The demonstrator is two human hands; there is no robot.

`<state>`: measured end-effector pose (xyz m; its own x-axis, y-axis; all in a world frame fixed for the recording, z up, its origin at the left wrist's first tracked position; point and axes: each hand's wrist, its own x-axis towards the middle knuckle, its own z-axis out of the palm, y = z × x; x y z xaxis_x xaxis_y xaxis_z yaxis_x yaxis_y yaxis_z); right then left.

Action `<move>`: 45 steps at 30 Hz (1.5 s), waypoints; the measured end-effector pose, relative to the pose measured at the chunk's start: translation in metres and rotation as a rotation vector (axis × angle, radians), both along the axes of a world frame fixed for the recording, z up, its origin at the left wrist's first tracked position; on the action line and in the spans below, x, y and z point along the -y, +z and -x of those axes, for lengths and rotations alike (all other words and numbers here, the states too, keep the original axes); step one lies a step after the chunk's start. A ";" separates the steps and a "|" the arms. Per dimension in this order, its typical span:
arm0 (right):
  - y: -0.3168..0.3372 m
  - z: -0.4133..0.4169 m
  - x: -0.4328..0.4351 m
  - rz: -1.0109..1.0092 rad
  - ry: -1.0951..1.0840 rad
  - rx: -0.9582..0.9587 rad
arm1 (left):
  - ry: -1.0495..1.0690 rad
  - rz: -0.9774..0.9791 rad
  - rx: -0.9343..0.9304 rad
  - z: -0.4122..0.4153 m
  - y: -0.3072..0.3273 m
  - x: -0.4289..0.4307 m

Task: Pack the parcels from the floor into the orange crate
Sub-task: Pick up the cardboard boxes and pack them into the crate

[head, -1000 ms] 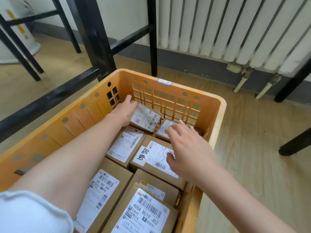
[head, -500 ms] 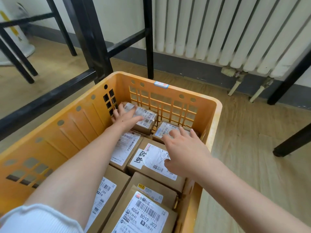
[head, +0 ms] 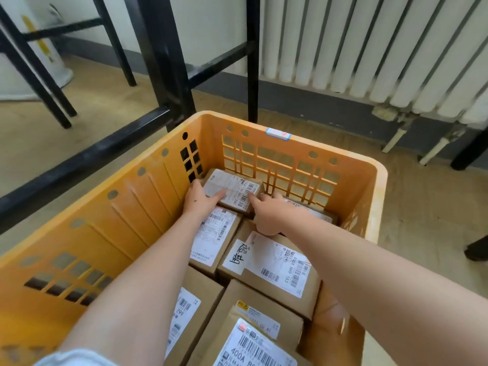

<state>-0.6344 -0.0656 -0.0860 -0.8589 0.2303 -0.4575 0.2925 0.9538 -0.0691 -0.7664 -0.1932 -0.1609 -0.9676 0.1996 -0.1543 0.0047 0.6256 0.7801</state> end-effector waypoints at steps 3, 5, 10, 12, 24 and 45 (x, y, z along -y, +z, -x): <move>0.002 0.004 0.008 -0.058 0.011 0.045 | 0.002 -0.015 -0.003 0.000 -0.002 0.000; 0.005 0.007 0.015 -0.088 0.038 0.102 | 0.027 0.013 -0.061 -0.002 -0.003 0.000; 0.017 0.006 0.019 -0.090 0.088 0.217 | 0.017 0.196 -0.212 -0.007 0.010 -0.010; 0.016 0.006 0.019 -0.065 0.069 0.224 | -0.009 0.327 -0.168 -0.007 0.019 -0.020; 0.004 0.017 0.022 0.043 0.035 0.310 | -0.202 0.694 0.040 -0.016 0.007 -0.052; 0.035 -0.001 0.007 0.017 0.030 -0.165 | -0.179 0.311 -0.301 -0.036 0.055 -0.008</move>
